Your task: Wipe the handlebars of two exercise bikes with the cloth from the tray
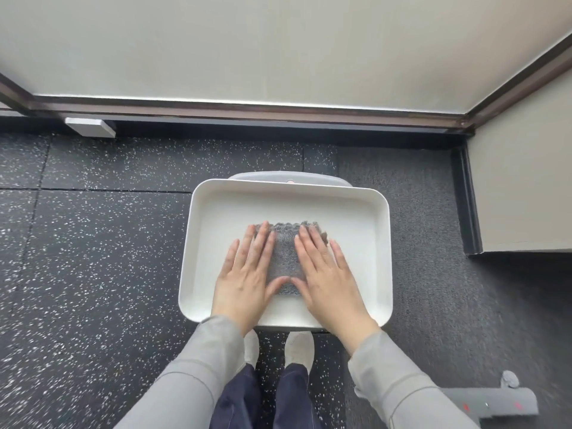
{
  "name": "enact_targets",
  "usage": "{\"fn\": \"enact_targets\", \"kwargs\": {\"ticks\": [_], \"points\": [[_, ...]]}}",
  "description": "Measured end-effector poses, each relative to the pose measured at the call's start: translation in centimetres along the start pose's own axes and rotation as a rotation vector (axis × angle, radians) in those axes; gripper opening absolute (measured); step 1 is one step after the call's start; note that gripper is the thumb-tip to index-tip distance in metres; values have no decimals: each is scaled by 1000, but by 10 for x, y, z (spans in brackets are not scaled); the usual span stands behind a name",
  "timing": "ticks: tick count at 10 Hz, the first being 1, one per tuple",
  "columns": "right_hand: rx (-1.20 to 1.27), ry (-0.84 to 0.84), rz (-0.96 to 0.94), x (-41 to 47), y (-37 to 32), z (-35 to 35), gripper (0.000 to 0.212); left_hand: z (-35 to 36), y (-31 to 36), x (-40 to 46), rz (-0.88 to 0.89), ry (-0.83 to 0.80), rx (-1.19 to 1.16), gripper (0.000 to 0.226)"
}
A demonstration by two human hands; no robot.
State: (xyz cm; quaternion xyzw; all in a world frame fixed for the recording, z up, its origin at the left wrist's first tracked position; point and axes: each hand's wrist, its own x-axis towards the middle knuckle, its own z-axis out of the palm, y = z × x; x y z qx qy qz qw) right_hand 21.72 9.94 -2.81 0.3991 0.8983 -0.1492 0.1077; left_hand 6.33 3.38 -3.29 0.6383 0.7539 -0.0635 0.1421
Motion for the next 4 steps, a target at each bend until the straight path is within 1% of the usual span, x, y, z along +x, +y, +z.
{"fn": "enact_targets", "kwargs": {"ticks": [1, 2, 3, 4], "points": [[9, -176, 61, 5, 14, 4, 83, 12, -15, 5, 3, -121, 26, 81], [4, -193, 64, 5, 14, -1, 86, 10, -18, 8, 27, -172, 29, 83], [60, -147, 96, 2, 7, -12, 80, 2, -18, 4, 27, -167, 42, 86], [146, -88, 144, -6, 0, -28, 71, -16, -15, -7, -4, -177, -8, 85]]}}
